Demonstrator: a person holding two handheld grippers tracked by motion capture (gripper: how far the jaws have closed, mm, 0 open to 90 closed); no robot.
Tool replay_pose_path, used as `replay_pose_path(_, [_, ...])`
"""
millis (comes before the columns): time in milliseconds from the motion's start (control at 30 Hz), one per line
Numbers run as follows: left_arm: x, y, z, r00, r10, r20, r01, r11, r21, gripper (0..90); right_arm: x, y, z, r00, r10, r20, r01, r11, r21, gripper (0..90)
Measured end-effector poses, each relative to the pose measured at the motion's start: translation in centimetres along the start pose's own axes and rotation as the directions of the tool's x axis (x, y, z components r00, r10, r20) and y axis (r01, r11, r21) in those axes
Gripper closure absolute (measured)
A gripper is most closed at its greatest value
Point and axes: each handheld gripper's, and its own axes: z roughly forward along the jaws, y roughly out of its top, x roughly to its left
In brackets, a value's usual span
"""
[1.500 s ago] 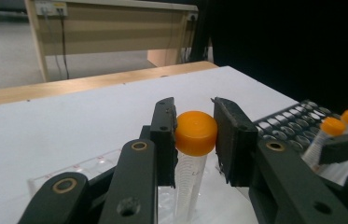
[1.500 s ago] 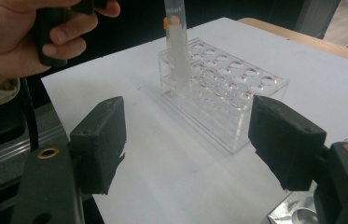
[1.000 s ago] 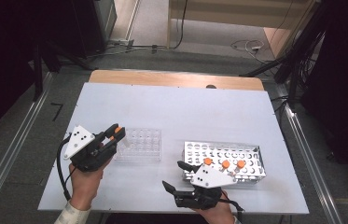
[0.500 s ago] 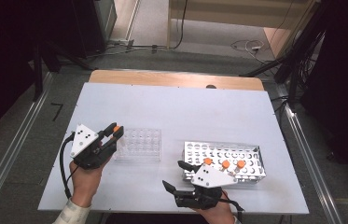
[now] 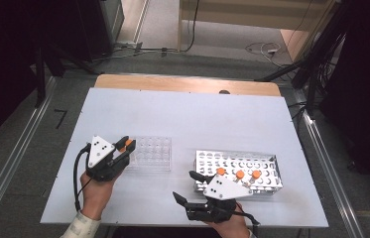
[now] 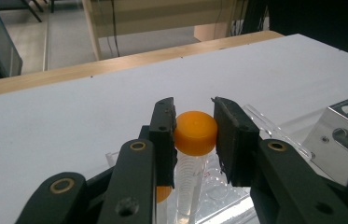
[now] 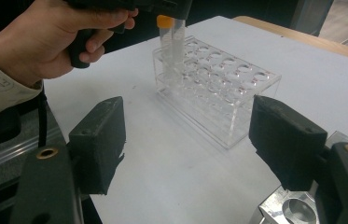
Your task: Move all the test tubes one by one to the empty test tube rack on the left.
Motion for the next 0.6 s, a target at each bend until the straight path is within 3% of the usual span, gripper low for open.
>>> replay_pose_path(300, [0.0,0.1,-0.3,0.9997,-0.018,0.018,0.018,0.9997,-0.016,58.6,0.0,0.0,-0.1,1.0000,-0.001,0.003,0.001,1.000,-0.003,25.8])
replay_pose_path(400, [-0.4,0.2,-0.6,0.9997,-0.015,0.021,0.015,0.9996,-0.024,49.2,0.0,0.1,-0.4,1.0000,0.005,0.007,-0.005,1.000,-0.014,26.1])
replay_pose_path(533, [-1.3,0.3,-0.8,0.9998,0.006,-0.020,-0.006,0.9998,-0.021,31.3,-0.3,0.2,-0.9,0.9998,0.008,0.017,-0.007,1.000,-0.030,26.4])
replay_pose_path(600, [-1.7,0.4,-1.0,0.9998,0.010,-0.020,-0.010,0.9998,-0.019,24.7,-0.4,0.3,-1.3,0.9996,0.009,0.026,-0.008,0.999,-0.038,26.5])
